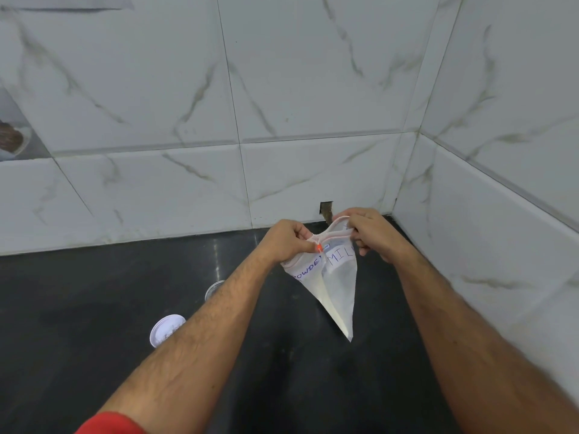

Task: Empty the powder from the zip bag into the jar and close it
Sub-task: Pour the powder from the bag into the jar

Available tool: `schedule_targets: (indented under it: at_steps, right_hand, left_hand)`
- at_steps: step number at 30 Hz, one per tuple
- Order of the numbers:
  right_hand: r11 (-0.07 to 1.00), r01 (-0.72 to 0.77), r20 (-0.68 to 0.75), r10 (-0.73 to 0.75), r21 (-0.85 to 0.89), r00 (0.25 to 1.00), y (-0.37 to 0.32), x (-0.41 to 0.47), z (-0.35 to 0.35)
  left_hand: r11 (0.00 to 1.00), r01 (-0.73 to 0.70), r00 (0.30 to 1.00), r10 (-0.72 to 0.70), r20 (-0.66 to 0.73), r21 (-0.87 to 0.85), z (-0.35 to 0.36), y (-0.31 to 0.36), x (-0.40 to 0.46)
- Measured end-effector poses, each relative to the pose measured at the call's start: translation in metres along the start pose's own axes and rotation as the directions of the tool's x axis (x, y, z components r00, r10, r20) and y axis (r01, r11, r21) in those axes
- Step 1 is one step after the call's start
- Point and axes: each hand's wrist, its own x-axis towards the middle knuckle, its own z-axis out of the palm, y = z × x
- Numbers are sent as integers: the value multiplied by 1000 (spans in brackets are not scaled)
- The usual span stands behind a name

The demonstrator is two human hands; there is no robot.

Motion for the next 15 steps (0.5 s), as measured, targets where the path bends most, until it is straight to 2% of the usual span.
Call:
schedule_targets:
  at_steps: [4,8,13,15]
  right_hand:
    - [999,30,-4,-30,42,1000,4,-1,-1]
    - [990,71,-138,-53,123,989,14,-1,0]
    - [972,143,-404,-56,188,913,25,-9,9]
    - [957,179,-443,-62,228,895,33,-16,19]
  left_hand:
    - [999,36,999,-36,28,-18,-3,0,2]
    - [999,26,999,-27,-25,-47,-3,4,3]
    - [992,36,993,-22,-113,119,-3,14,10]
    - [978,48,989,-19,-144,203,-8,20,13]
